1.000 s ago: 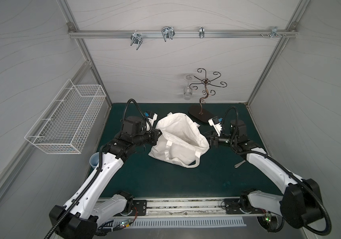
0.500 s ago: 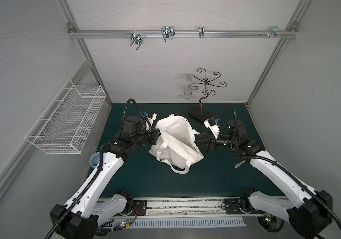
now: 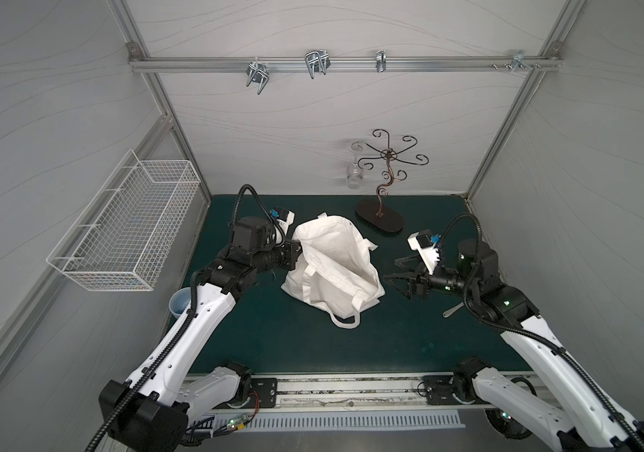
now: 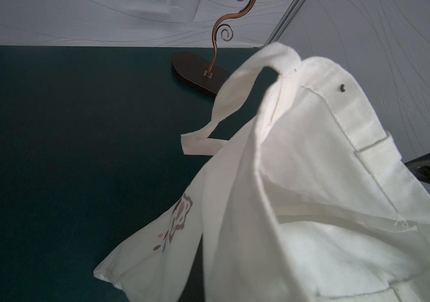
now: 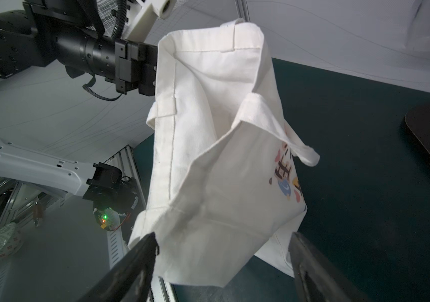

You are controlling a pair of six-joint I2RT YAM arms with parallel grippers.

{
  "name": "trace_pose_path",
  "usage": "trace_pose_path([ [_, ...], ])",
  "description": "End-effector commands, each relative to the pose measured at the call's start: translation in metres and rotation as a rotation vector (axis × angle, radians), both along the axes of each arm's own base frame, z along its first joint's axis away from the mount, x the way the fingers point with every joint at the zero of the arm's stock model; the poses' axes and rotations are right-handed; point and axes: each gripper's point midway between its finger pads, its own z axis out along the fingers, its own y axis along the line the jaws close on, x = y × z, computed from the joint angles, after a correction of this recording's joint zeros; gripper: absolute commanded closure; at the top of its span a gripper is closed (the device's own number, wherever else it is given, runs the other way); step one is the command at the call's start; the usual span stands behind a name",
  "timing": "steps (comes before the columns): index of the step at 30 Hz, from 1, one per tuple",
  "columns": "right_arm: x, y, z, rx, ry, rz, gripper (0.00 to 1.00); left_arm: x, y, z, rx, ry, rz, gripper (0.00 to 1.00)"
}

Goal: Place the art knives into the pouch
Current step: Adjust the pouch at the center of the board.

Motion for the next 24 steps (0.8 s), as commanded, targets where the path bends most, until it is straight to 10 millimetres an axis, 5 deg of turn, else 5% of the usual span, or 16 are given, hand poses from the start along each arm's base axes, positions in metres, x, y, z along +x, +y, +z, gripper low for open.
trace_pose_path([
  [1,-0.004,0.003,-0.010,0.052,0.031,0.047,0.21,0.013,0.000,0.046,-0.056,-0.130,0.006,1.00],
  [14,-0.035,0.050,-0.020,0.121,0.044,0.311,0.24,0.016,0.000,0.044,-0.071,-0.117,0.007,1.00],
  [24,0.005,0.100,-0.028,0.049,-0.053,0.359,0.32,0.015,-0.001,0.042,-0.079,-0.112,-0.001,1.00],
])
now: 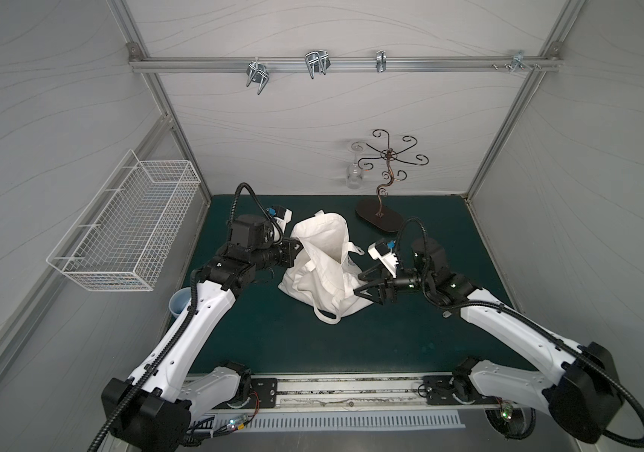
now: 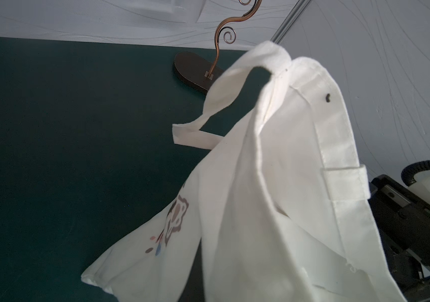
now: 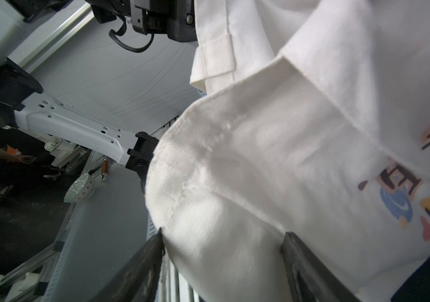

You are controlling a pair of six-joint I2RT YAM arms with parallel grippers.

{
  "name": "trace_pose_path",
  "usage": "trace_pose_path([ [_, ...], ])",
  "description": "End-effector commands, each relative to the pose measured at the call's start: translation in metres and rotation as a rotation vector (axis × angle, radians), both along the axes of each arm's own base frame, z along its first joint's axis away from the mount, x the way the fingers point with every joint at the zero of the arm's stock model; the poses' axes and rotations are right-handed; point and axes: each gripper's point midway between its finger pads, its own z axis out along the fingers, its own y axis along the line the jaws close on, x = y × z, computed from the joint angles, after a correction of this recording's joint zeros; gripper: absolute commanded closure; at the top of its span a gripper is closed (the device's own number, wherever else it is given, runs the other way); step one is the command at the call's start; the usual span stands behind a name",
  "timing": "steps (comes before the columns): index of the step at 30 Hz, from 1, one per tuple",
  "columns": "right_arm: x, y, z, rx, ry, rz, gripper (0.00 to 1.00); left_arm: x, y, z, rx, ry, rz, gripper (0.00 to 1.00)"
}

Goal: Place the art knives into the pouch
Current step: Adjust the pouch at the center of the board.

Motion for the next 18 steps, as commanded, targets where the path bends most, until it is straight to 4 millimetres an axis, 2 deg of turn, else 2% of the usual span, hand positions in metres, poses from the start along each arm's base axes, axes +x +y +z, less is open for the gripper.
trace_pose_path([
  [1,0.018,0.016,0.017,0.033,-0.129,0.019,0.38,0.011,-0.004,0.043,-0.054,-0.134,-0.012,1.00],
  [3,0.022,0.027,0.018,0.043,-0.104,0.050,0.47,0.011,-0.004,0.044,-0.055,-0.135,-0.014,1.00],
  [8,0.014,0.062,-0.003,0.003,-0.072,0.133,0.49,0.011,-0.004,0.044,-0.054,-0.136,-0.011,1.00],
  [9,0.011,0.068,-0.007,-0.001,-0.065,0.148,0.53,0.011,-0.003,0.043,-0.054,-0.135,-0.010,1.00],
  [11,0.012,0.077,-0.014,-0.014,-0.058,0.156,0.69,0.011,-0.004,0.042,-0.055,-0.133,-0.010,1.00],
  [15,0.017,0.091,-0.017,-0.024,-0.052,0.175,1.00,0.012,-0.005,0.041,-0.064,-0.127,-0.012,1.00],
  [18,0.025,0.093,-0.010,-0.028,-0.072,0.148,1.00,0.012,-0.005,0.040,-0.065,-0.123,-0.013,1.00],
])
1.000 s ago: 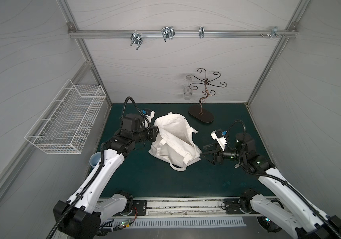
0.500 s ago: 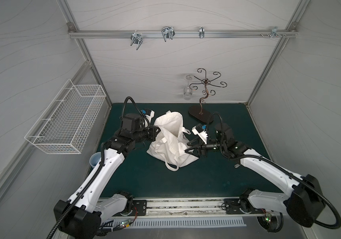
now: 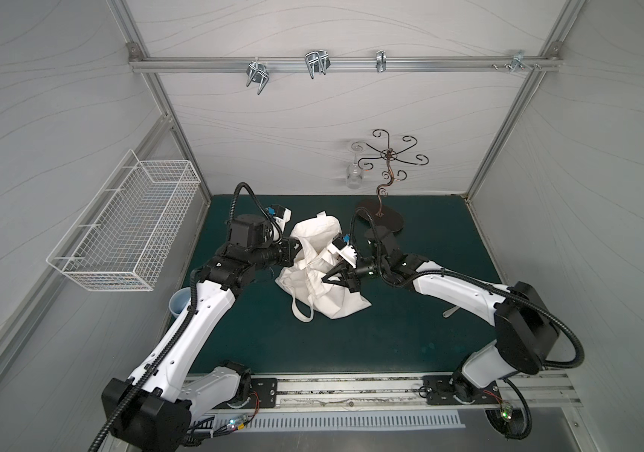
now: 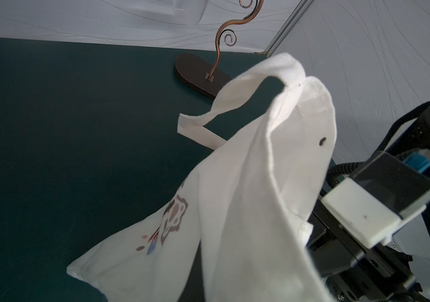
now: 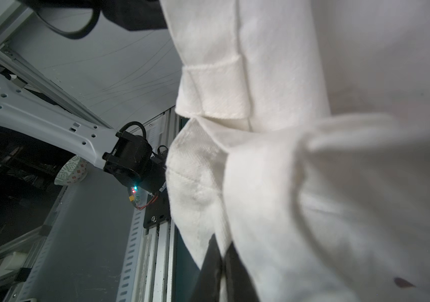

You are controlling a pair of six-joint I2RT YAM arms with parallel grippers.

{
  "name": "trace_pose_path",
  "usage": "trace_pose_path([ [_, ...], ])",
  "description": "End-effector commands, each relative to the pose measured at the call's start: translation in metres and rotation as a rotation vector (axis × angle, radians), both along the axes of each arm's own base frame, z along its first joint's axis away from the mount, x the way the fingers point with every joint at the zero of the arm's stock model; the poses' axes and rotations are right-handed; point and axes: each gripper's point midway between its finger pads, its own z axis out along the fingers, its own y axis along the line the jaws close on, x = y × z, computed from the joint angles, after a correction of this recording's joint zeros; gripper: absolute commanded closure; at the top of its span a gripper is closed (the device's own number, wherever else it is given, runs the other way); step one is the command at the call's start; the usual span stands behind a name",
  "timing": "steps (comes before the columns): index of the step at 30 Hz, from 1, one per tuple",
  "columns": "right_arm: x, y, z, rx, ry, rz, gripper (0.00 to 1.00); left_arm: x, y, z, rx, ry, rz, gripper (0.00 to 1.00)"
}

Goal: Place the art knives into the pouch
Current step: Adjust the pouch at the center of the board.

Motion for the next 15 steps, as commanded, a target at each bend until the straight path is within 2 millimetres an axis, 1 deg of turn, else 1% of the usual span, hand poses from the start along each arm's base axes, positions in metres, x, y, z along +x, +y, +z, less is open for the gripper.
trace_pose_path([
  [1,0.005,0.005,0.018,0.022,-0.069,-0.008,1.00,0.011,-0.006,0.039,-0.057,-0.123,-0.018,1.00],
  [4,0.015,-0.003,0.032,-0.003,-0.123,-0.082,1.00,0.010,-0.005,0.045,-0.057,-0.135,-0.013,1.00],
  [6,0.027,-0.017,0.044,-0.037,-0.165,-0.175,1.00,0.010,-0.002,0.052,-0.058,-0.150,-0.003,1.00],
  [9,0.047,-0.047,0.068,-0.060,-0.209,-0.323,1.00,0.009,0.003,0.066,-0.057,-0.178,0.014,1.00],
  [11,0.056,-0.068,0.086,-0.070,-0.242,-0.401,1.00,0.009,0.005,0.079,-0.059,-0.201,0.021,1.00],
  [13,0.062,-0.088,0.103,-0.080,-0.283,-0.466,1.00,0.008,0.006,0.093,-0.063,-0.226,0.019,1.00],
  [15,0.065,-0.110,0.126,-0.072,-0.326,-0.546,1.00,0.007,0.007,0.112,-0.066,-0.255,0.016,1.00],
])
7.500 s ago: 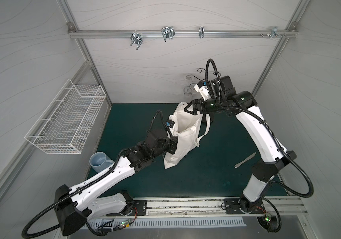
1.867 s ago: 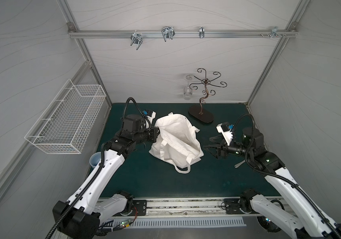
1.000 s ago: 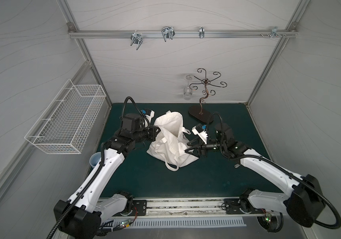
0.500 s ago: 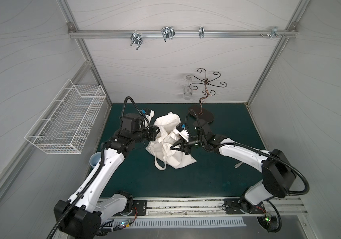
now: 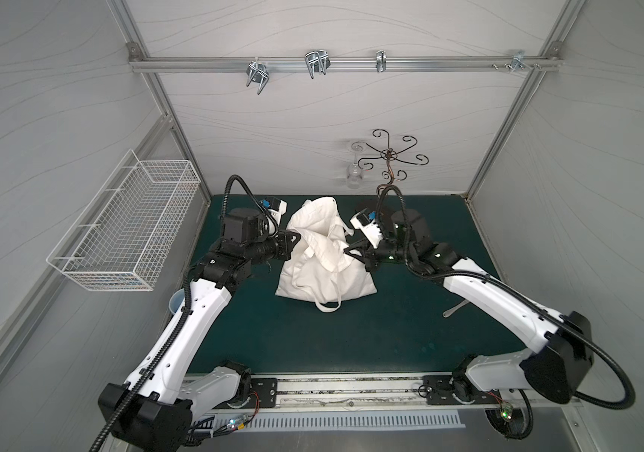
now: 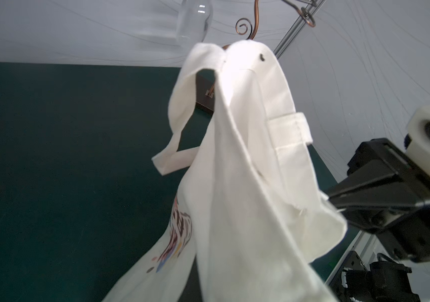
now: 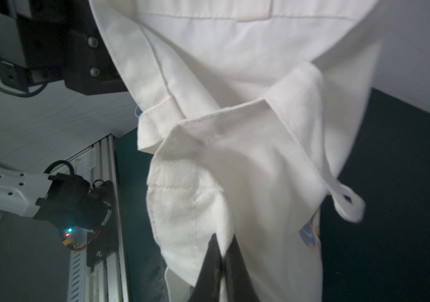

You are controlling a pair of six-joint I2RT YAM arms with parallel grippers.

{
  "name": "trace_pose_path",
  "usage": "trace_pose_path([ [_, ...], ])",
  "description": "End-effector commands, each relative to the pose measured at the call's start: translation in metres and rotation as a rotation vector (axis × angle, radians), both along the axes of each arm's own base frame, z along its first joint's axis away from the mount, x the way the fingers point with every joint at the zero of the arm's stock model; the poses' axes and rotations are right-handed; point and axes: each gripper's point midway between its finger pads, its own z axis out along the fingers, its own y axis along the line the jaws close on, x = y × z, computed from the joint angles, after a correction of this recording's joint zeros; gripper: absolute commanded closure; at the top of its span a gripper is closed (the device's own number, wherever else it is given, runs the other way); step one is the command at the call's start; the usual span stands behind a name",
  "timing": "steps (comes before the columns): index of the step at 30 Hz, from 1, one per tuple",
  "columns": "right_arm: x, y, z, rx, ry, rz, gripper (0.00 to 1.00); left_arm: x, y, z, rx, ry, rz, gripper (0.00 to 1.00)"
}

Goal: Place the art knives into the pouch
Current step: Adjust the pouch at the center of the board.

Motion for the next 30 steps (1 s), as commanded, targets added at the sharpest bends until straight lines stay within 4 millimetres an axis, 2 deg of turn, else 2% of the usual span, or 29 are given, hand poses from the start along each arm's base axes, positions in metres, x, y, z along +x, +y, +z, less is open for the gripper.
trace_pose_path([
  [1,0.008,-0.042,0.050,-0.008,-0.141,-0.155,1.00,0.001,0.001,0.078,-0.047,-0.200,-0.015,1.00],
  [6,-0.001,-0.094,0.099,-0.012,-0.265,-0.337,1.00,-0.018,0.000,0.123,-0.058,-0.263,-0.059,1.00],
  [10,-0.019,-0.131,0.128,0.011,-0.314,-0.448,1.00,-0.035,0.002,0.139,-0.061,-0.296,-0.077,1.00],
  [13,-0.041,-0.155,0.147,0.051,-0.313,-0.495,1.00,-0.042,0.005,0.137,-0.065,-0.289,-0.071,1.00],
  [16,-0.058,-0.171,0.152,0.083,-0.270,-0.534,1.00,-0.039,0.006,0.124,-0.057,-0.266,-0.062,1.00],
  [19,-0.055,-0.166,0.138,0.101,-0.201,-0.536,1.00,-0.022,0.004,0.105,-0.048,-0.238,-0.041,1.00],
  [21,-0.041,-0.151,0.119,0.116,-0.154,-0.526,1.00,-0.001,0.002,0.085,-0.041,-0.199,-0.022,1.00],
  [25,-0.002,-0.123,0.062,0.097,-0.067,-0.547,1.00,0.037,-0.005,0.037,-0.045,-0.105,0.008,1.00],
  [27,0.015,-0.114,0.034,0.094,-0.054,-0.564,1.00,0.049,-0.007,0.015,-0.046,-0.073,0.022,1.00],
  [30,0.032,-0.109,0.005,0.080,-0.045,-0.598,1.00,0.060,-0.006,-0.008,-0.039,-0.055,0.050,1.00],
])
